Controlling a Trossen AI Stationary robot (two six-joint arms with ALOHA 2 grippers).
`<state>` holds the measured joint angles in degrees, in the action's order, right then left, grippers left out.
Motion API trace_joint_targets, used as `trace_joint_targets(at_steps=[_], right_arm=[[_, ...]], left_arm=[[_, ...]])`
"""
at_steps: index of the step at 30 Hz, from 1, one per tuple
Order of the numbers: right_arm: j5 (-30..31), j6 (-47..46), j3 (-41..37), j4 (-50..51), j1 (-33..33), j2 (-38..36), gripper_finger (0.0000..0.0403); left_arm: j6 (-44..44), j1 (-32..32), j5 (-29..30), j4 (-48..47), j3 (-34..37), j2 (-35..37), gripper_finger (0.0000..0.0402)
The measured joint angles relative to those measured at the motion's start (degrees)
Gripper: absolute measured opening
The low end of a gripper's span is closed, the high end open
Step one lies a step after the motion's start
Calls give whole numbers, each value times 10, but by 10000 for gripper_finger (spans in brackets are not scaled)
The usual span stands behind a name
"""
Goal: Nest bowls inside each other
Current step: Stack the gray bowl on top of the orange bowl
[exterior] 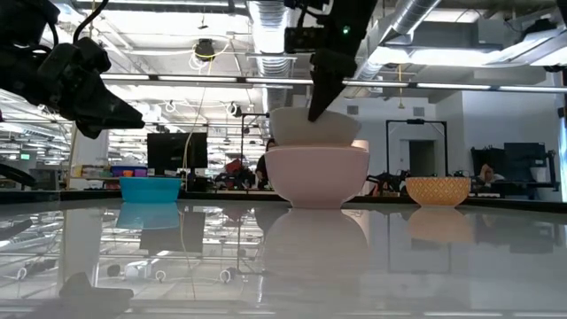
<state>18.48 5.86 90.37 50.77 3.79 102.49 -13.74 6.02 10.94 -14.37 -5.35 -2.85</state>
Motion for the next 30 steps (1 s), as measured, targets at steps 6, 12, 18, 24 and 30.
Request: trace_joint_targets(at_steps=[6, 12, 18, 24, 30], right_arm=[[-1, -1, 0, 3, 0, 21, 30], [-1, -8, 1, 8, 0, 17, 32], [-7, -16, 1, 35, 0, 17, 33], [-18, -18, 1, 36, -4, 17, 33], [-44, -20, 1, 34, -3, 18, 35]], left_arm=[[0, 0, 0, 0, 0, 0, 119], [0, 0, 0, 0, 0, 0, 119], [0, 0, 0, 0, 0, 0, 119], [0, 0, 0, 0, 0, 0, 119], [0, 0, 0, 0, 0, 0, 119]])
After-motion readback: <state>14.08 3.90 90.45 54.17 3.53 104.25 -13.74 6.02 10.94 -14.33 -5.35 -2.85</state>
